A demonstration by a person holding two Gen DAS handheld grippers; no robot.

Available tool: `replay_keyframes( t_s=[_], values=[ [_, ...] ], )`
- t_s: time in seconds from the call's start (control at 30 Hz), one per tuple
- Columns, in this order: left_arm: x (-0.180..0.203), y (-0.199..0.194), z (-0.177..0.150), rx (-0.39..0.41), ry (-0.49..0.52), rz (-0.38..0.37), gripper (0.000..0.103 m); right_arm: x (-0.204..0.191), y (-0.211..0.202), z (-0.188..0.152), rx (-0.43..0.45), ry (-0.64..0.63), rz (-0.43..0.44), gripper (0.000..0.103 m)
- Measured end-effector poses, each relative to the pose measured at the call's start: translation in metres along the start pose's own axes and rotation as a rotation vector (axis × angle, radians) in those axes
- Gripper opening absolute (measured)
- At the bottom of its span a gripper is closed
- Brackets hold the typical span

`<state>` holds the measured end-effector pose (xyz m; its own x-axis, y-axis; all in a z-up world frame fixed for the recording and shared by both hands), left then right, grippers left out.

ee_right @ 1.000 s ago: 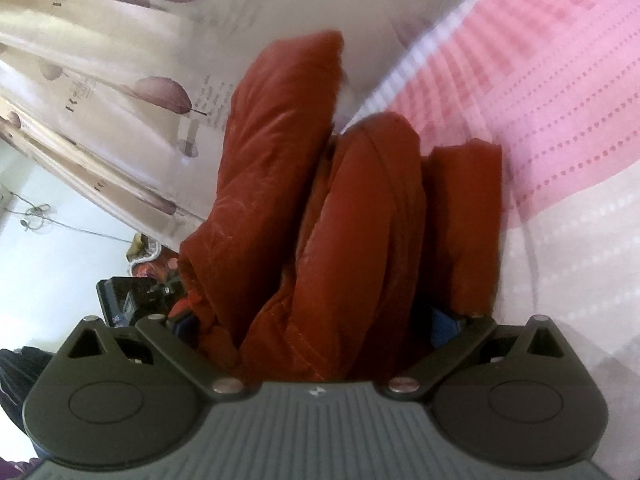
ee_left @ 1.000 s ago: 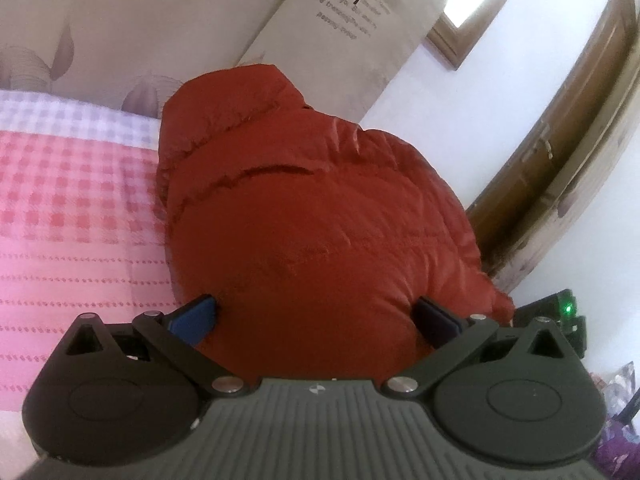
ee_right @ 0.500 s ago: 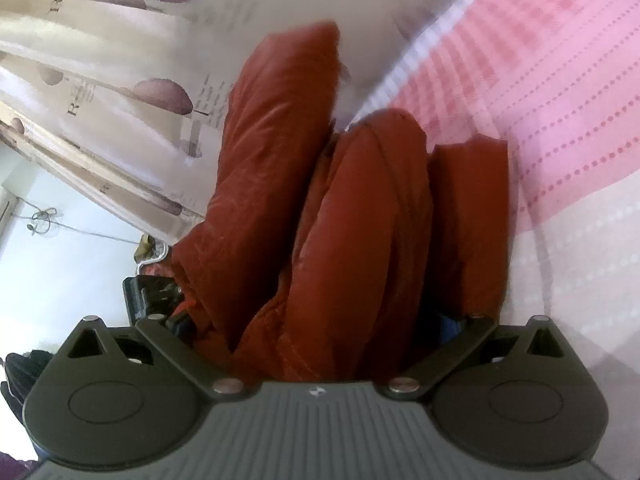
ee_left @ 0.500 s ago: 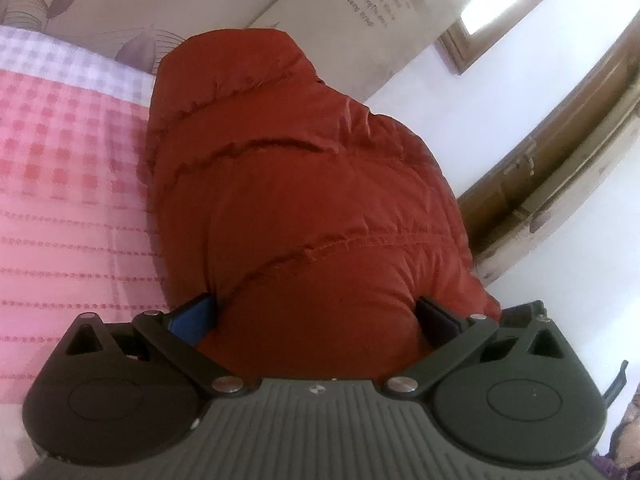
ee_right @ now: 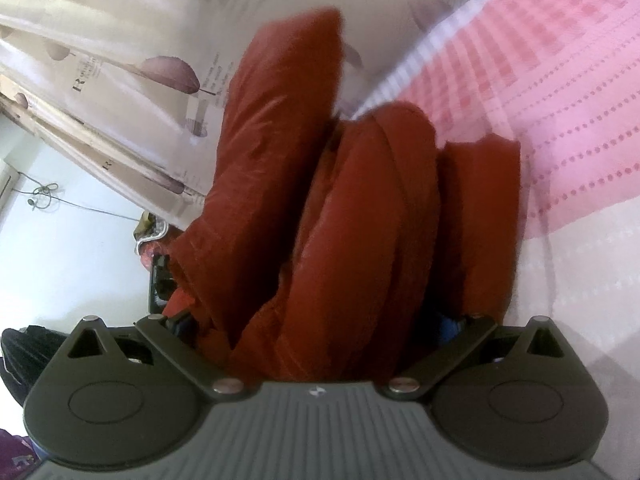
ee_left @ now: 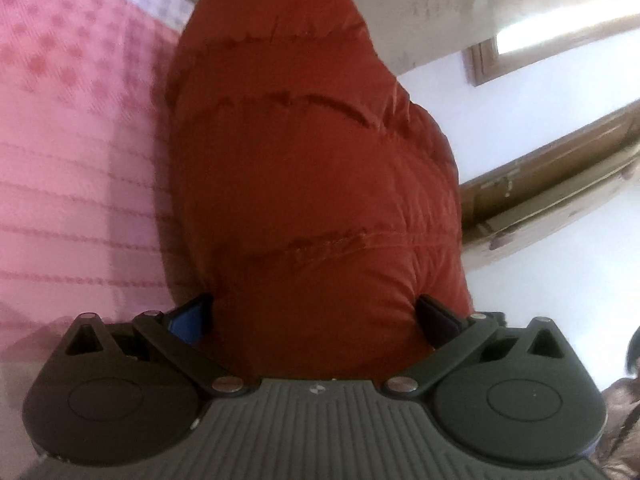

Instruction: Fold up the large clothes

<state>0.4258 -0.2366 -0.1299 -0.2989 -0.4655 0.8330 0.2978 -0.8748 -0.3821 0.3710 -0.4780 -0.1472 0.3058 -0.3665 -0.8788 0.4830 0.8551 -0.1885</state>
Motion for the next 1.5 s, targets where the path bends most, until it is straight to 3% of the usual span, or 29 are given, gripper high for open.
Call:
replay_keyframes(
  t_s=[0.13, 0.23, 0.27, 0.33, 0.4, 0.67, 1.13, 1.5],
  values=[
    [0.01, 0.002, -0.001, 0.04, 0.064, 0.037, 0.103, -0.006, 0.002, -0.001, 0.019, -0.055, -0.023, 0.103],
    [0.023, 0.0, -0.005, 0.084, 0.145, 0.106, 0.096, -0.016, 0.007, -0.01, 0.048, -0.129, -0.067, 0.103],
    [0.03, -0.002, -0.007, 0.101, 0.194, 0.142, 0.092, -0.022, 0.008, -0.013, 0.056, -0.169, -0.09, 0.1],
    [0.043, -0.007, -0.01, 0.136, 0.291, 0.213, 0.087, -0.035, 0.008, -0.016, 0.076, -0.25, -0.129, 0.084],
    [0.055, -0.01, -0.013, 0.169, 0.361, 0.263, 0.082, -0.048, 0.008, -0.017, 0.096, -0.301, -0.134, 0.075],
    [0.08, -0.021, -0.024, 0.263, 0.559, 0.399, 0.068, -0.077, 0.007, -0.029, 0.175, -0.481, -0.22, 0.057],
    [0.09, -0.087, -0.014, 0.393, 0.554, 0.453, 0.061, -0.13, 0.038, -0.025, 0.223, -0.577, -0.162, 0.051],
    [0.085, -0.174, 0.023, 0.525, 0.546, 0.584, 0.06, -0.187, 0.113, -0.011, 0.215, -0.621, -0.05, 0.051]
  ],
)
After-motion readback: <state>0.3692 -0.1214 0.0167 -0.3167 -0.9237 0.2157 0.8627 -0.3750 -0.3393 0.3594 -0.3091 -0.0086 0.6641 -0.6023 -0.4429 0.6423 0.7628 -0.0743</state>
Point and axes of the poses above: each gripper's, at about its wrist camera, not at the fingertips, and y roughly the way its jaws point, x to its right, z to its top, the point moved 9 cm from there along y, roughly the way its jaws point, and after that the axes turned 2 degrees about x, right-handed, at the moved point
